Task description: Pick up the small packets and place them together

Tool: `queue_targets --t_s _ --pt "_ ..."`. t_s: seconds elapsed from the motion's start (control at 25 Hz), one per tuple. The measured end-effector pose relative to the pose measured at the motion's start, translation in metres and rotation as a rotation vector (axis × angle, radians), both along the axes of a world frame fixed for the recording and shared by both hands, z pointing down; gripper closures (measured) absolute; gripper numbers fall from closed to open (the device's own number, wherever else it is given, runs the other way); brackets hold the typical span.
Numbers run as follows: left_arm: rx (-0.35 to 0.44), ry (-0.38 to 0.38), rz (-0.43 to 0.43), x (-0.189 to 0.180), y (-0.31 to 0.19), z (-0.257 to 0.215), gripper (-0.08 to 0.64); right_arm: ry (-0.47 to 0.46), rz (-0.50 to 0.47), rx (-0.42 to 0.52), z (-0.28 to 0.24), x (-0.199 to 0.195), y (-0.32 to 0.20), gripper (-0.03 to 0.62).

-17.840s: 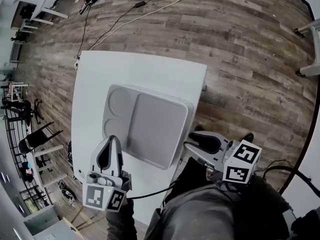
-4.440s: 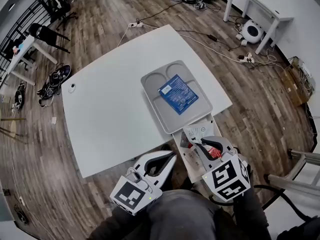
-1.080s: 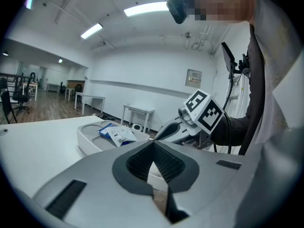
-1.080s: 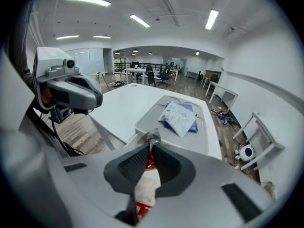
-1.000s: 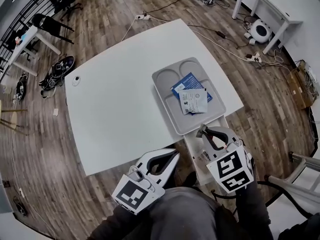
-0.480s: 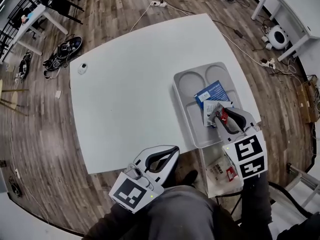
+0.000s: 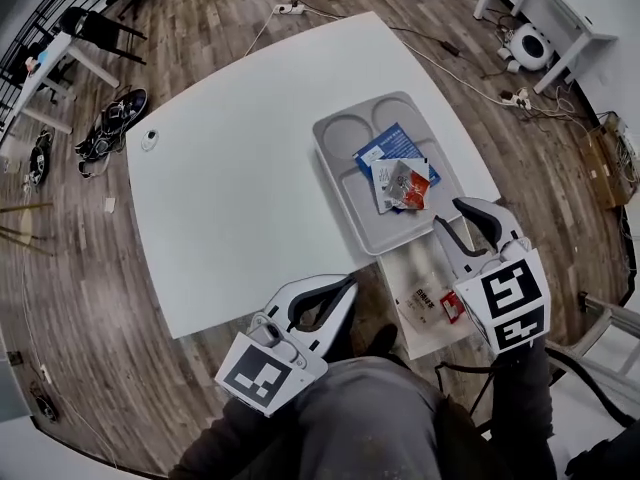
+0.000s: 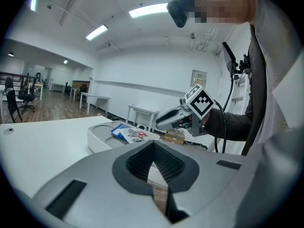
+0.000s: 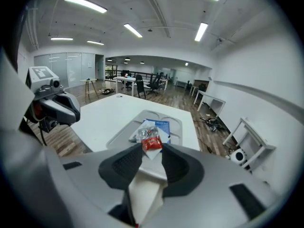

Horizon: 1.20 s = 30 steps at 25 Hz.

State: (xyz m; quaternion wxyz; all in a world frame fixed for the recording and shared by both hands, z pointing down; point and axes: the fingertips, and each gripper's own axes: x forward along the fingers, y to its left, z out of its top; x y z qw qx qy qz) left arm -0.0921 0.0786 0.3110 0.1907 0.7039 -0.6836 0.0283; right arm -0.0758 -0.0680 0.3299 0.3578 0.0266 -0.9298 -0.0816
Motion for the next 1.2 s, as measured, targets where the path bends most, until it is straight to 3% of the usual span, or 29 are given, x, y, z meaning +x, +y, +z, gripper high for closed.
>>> queue_targets --t_s 0.36,0.6,0.72,0.84,0.96,1.04,1.2 --pt "0.009 0.026 0.072 0.059 0.0 0.001 0.569 0.289 -0.182 -0.075 0.074 0.091 0.067 0.448" --pt "-0.001 0.028 0.035 0.049 0.006 0.008 0.569 0.488 -0.336 -0.035 0.12 0.096 0.089 0.277" --pt "-0.008 0.03 0.014 0.038 0.007 0.01 0.569 0.579 -0.357 -0.033 0.139 0.1 0.089 0.256" --pt "-0.016 0.038 0.001 0.028 0.007 0.014 0.569 0.61 -0.342 -0.065 0.146 0.099 0.086 0.256" --pt "-0.023 0.046 -0.001 0.022 0.004 0.019 0.569 0.598 -0.336 -0.053 0.145 0.092 0.081 0.273" --pt "-0.021 0.048 0.003 0.021 0.001 0.018 0.569 0.563 -0.313 -0.019 0.14 0.086 0.073 0.41" --pt "-0.019 0.04 0.014 0.022 -0.004 0.015 0.569 0.48 -0.258 -0.005 0.124 0.074 0.059 0.485"
